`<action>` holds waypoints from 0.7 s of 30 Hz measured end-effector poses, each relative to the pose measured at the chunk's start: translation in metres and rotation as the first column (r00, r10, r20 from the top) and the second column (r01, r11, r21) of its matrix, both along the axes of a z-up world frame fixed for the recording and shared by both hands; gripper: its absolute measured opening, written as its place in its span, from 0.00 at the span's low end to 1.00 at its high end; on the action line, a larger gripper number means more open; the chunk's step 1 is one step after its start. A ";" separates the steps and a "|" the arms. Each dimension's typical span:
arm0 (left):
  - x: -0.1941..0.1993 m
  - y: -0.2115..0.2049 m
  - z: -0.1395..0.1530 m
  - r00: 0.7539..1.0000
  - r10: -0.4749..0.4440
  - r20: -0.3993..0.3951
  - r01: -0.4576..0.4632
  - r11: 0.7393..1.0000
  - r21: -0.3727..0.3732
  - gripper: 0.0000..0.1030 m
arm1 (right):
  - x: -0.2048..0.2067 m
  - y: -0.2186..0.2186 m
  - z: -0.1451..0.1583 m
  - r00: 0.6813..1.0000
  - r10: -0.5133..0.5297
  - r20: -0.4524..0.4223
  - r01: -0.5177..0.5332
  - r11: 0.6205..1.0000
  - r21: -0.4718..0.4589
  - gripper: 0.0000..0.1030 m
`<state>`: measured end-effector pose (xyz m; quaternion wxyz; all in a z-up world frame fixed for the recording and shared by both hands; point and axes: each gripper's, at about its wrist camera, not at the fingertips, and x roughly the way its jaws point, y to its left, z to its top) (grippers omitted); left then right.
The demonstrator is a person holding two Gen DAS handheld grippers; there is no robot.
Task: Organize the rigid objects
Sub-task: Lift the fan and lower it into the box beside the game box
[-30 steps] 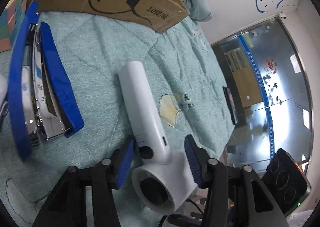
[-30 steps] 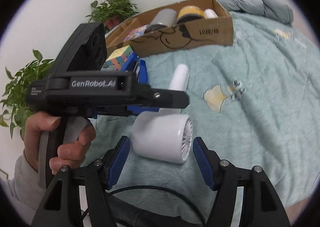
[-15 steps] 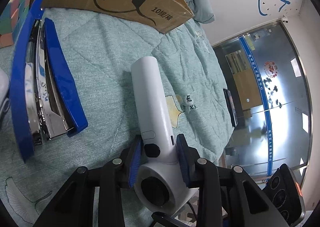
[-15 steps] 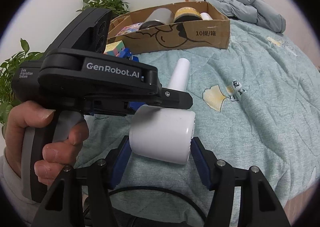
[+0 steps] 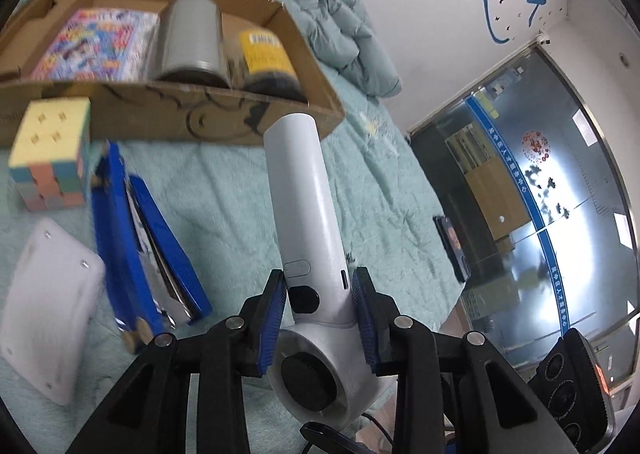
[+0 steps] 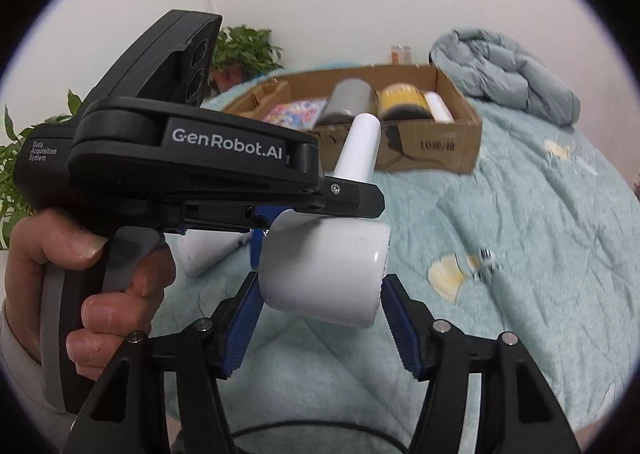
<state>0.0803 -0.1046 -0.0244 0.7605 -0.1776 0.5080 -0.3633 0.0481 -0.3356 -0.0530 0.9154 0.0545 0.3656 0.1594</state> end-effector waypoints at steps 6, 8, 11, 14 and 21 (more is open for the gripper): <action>0.012 0.032 0.038 0.994 0.052 0.092 -0.050 0.999 -0.017 0.30 | 0.013 0.020 0.026 0.994 0.061 0.095 -0.058 0.998 -0.028 0.58; 0.018 0.044 0.049 0.991 0.069 0.113 -0.067 0.998 -0.019 0.30 | 0.019 0.026 0.034 0.989 0.079 0.123 -0.075 0.997 -0.036 0.58; 0.026 0.057 0.068 0.984 0.087 0.153 -0.086 0.996 -0.014 0.30 | 0.028 0.034 0.042 0.983 0.097 0.155 -0.093 0.995 -0.034 0.58; 0.037 0.069 0.086 0.977 0.099 0.191 -0.098 0.995 -0.013 0.30 | 0.036 0.043 0.052 0.974 0.110 0.197 -0.104 0.994 -0.042 0.58; 0.072 0.097 0.112 0.969 0.097 0.226 -0.092 0.995 -0.031 0.30 | 0.059 0.056 0.060 0.961 0.134 0.243 -0.126 0.991 -0.049 0.58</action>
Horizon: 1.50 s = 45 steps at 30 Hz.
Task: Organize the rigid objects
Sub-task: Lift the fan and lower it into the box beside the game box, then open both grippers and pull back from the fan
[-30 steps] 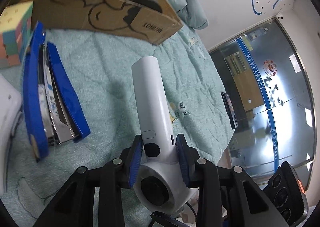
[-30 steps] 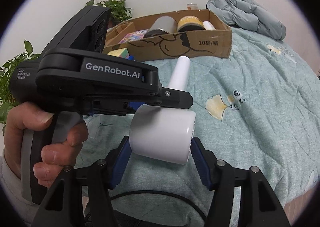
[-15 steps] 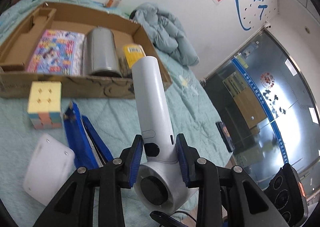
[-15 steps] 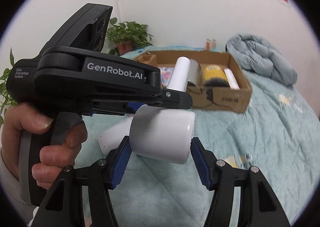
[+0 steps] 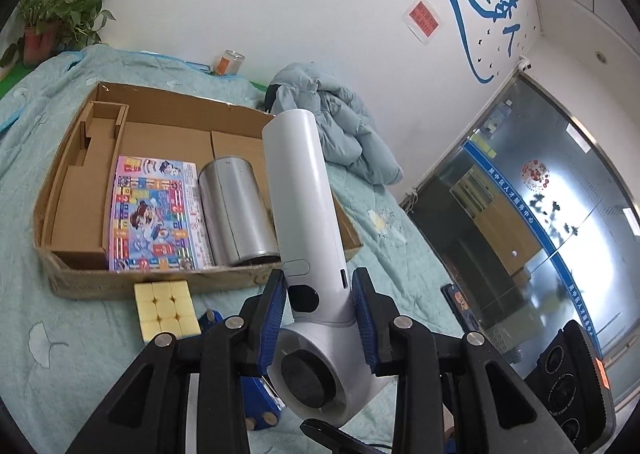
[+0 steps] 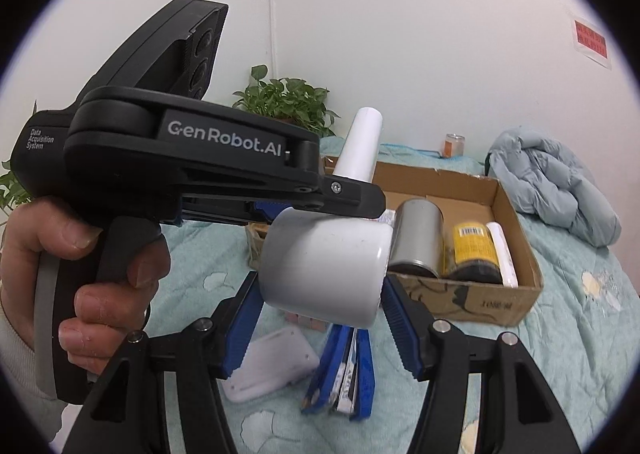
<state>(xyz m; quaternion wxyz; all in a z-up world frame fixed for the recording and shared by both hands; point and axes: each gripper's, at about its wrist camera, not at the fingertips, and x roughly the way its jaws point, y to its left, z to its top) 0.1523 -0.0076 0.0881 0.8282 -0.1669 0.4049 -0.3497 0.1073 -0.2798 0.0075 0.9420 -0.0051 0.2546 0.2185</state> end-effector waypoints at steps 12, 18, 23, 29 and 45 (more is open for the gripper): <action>0.070 0.017 -0.005 0.999 0.017 -0.036 -0.016 0.999 0.031 0.30 | 0.064 0.018 0.000 0.997 0.020 -0.069 -0.019 1.000 0.004 0.58; 0.113 0.031 -0.027 0.997 0.037 -0.072 -0.032 0.997 0.071 0.30 | 0.101 0.036 -0.010 0.991 0.038 -0.131 -0.039 0.999 -0.007 0.58; 0.146 0.047 -0.066 0.988 0.068 -0.142 -0.055 0.995 0.089 0.30 | 0.131 0.049 -0.029 0.970 0.069 -0.232 -0.066 0.998 0.017 0.58; 0.172 0.060 -0.114 0.969 0.116 -0.216 -0.089 0.987 0.132 0.30 | 0.162 0.063 -0.067 0.921 0.099 -0.376 -0.086 0.995 0.052 0.58; 0.170 0.061 -0.125 0.966 0.151 -0.209 -0.108 0.973 0.206 0.32 | 0.181 0.069 -0.078 0.874 0.151 -0.461 -0.109 0.987 0.117 0.60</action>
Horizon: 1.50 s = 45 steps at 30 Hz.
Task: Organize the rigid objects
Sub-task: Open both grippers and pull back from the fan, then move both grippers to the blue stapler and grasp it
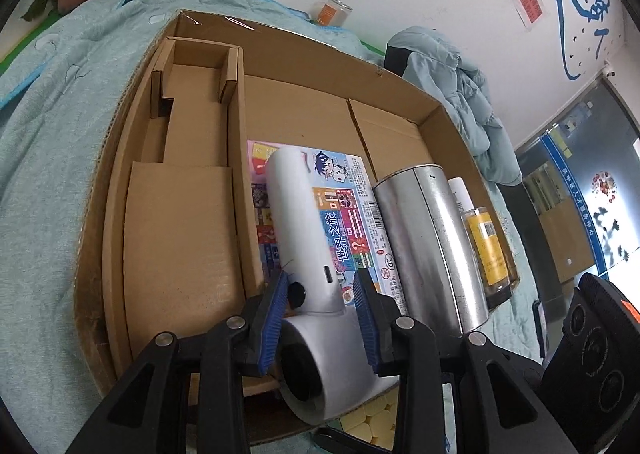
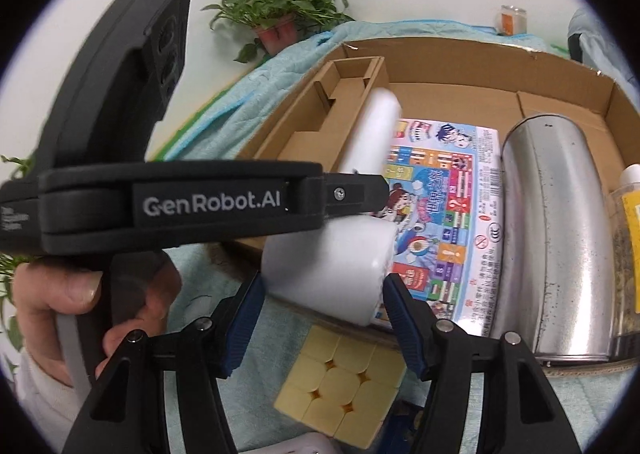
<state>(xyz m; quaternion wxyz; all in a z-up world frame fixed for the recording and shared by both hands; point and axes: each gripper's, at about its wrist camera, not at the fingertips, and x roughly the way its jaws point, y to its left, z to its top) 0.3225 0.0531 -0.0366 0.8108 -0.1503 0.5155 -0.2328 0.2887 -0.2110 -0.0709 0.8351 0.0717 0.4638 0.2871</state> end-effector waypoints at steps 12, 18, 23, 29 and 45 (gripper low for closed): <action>-0.138 -0.009 0.082 0.841 0.126 0.527 -0.249 0.954 0.170 0.99 | -0.102 -0.044 0.033 0.921 -0.184 0.343 0.241 0.962 -0.131 0.99; -0.210 -0.034 0.071 0.832 0.143 0.536 -0.297 0.931 0.212 0.99 | -0.118 -0.069 0.020 0.931 -0.257 0.260 0.304 0.940 -0.156 0.99; -0.246 -0.043 0.065 0.847 0.192 0.495 -0.305 0.939 0.158 0.99 | -0.137 -0.079 0.020 0.933 -0.235 0.271 0.289 0.941 -0.177 0.99; -0.264 -0.052 0.077 0.846 0.181 0.501 -0.335 0.912 0.236 0.95 | -0.155 -0.090 0.028 0.923 -0.223 0.313 0.287 0.941 -0.179 0.99; -0.276 -0.077 0.057 0.932 0.123 0.341 -0.192 0.965 0.177 0.99 | -0.193 -0.151 0.024 0.938 -0.246 0.244 0.261 0.965 -0.033 0.99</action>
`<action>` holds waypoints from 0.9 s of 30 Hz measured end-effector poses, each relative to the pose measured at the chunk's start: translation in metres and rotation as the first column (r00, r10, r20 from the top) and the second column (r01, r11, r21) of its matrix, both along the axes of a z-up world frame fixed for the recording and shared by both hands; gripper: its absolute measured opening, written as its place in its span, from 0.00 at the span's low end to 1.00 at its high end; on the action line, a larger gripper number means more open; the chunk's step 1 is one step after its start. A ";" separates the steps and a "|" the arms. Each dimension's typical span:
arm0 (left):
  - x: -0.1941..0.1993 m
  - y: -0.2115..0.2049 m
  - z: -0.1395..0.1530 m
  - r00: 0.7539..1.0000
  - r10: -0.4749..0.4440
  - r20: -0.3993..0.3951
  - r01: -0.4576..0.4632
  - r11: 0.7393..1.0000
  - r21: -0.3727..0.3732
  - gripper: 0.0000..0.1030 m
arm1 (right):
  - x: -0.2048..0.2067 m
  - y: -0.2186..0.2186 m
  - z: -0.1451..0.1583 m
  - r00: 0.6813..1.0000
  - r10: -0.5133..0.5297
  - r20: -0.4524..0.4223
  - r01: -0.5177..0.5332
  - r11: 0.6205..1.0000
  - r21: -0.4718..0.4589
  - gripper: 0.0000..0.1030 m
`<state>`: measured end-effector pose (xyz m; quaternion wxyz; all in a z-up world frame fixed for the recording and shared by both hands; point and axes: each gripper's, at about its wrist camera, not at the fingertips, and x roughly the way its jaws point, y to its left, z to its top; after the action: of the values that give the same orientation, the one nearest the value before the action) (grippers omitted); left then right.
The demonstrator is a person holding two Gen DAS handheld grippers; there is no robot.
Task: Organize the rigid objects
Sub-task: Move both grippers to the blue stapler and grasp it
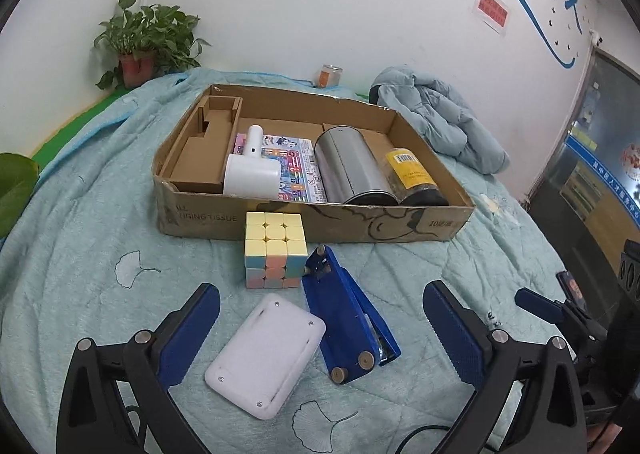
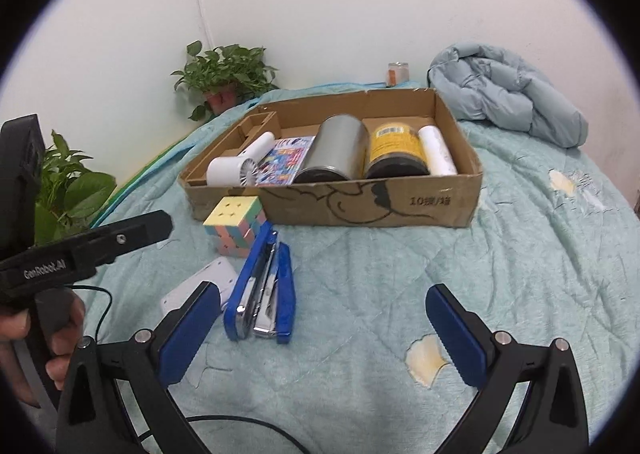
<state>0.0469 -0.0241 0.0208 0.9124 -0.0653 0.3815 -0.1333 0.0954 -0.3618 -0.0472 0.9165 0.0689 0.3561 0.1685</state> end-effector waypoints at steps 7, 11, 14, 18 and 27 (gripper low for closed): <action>0.004 0.011 -0.011 0.999 0.002 -0.033 -0.003 1.000 -0.031 0.99 | 0.004 0.028 -0.021 0.986 0.134 -0.094 -0.126 0.988 0.089 0.99; 0.004 0.022 -0.018 0.999 0.019 -0.049 -0.021 0.999 -0.044 0.99 | 0.020 0.042 -0.043 0.972 0.149 -0.181 -0.128 0.984 0.126 0.94; 0.004 0.026 -0.024 0.998 0.015 -0.064 -0.018 0.999 -0.043 0.99 | 0.030 0.051 -0.053 0.964 0.150 -0.218 -0.124 0.984 0.130 0.85; 0.008 0.027 -0.031 0.996 0.004 -0.089 -0.010 0.998 -0.067 0.99 | 0.042 0.065 -0.063 0.959 0.152 -0.240 -0.134 0.987 0.092 0.59; 0.026 0.007 -0.048 0.988 -0.076 -0.136 0.062 0.992 -0.106 0.99 | 0.041 0.046 -0.079 0.946 0.147 -0.289 -0.093 0.977 0.193 0.54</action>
<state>0.0728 -0.0168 -0.0272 0.8736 -0.1077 0.4394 -0.1792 0.1368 -0.3155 -0.1263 0.8298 0.1527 0.4789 0.2425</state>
